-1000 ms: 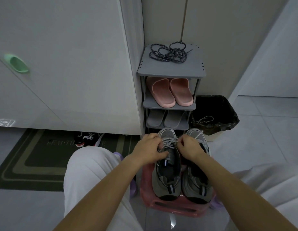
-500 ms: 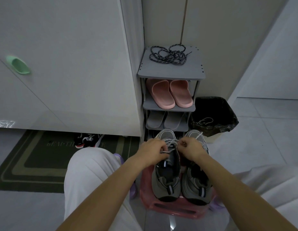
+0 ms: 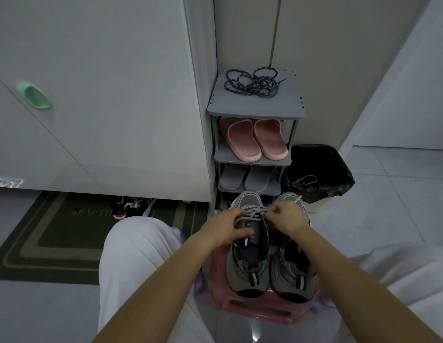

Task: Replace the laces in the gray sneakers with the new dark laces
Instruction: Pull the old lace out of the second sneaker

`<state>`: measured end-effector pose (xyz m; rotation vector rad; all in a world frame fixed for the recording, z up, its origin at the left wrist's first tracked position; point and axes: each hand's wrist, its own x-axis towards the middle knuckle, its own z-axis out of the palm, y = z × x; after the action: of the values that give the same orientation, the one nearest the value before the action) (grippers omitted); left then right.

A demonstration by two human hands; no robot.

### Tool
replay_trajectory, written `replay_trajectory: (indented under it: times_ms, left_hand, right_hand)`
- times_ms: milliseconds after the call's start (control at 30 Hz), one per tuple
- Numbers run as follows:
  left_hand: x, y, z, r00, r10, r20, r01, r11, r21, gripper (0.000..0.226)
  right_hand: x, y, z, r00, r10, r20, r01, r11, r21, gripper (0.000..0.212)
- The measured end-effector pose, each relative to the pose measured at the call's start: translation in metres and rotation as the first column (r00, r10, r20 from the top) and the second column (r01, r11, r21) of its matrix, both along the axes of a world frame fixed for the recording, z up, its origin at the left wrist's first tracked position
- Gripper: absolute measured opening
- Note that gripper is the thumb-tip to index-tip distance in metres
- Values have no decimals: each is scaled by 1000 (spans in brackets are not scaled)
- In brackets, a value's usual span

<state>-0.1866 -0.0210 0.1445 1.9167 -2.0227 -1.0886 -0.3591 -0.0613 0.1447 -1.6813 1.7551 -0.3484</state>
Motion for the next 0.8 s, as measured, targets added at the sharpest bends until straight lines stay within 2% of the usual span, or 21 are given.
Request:
replay_trajectory:
  times_ms: [100,267,433,567,700,800]
  left_hand:
    - [-1,-1,0,1000,8,-13,-8,1000,18,62]
    - [-1,-2,0,999,27,-19,-26,999,31,64]
    - [-4,-2,1,1000,3,24,-3,1000,17,63]
    - [-4,-2,2,999,-7,48,6,1000,17,63]
    - [-5,-2,1,998,-1,55,0,1000,10,62]
    - [-6,-2,1,998,-6,62,5,1000,9,62]
  right_hand:
    - [1,0,-2,999,-38,-1,38,999,-10,17]
    - [0,1,-4,998,52,21,-53,997,51,39]
    - [-5,0,-7,1000,28,9,-28,999,25,27]
    - [-5,0,-10,991,-46,123,39,997,61,23]
    - [-1,5,-6,998,55,6,-55,997,46,37]
    - [-3,5,-6,999,41,-30,-40,999,35,32]
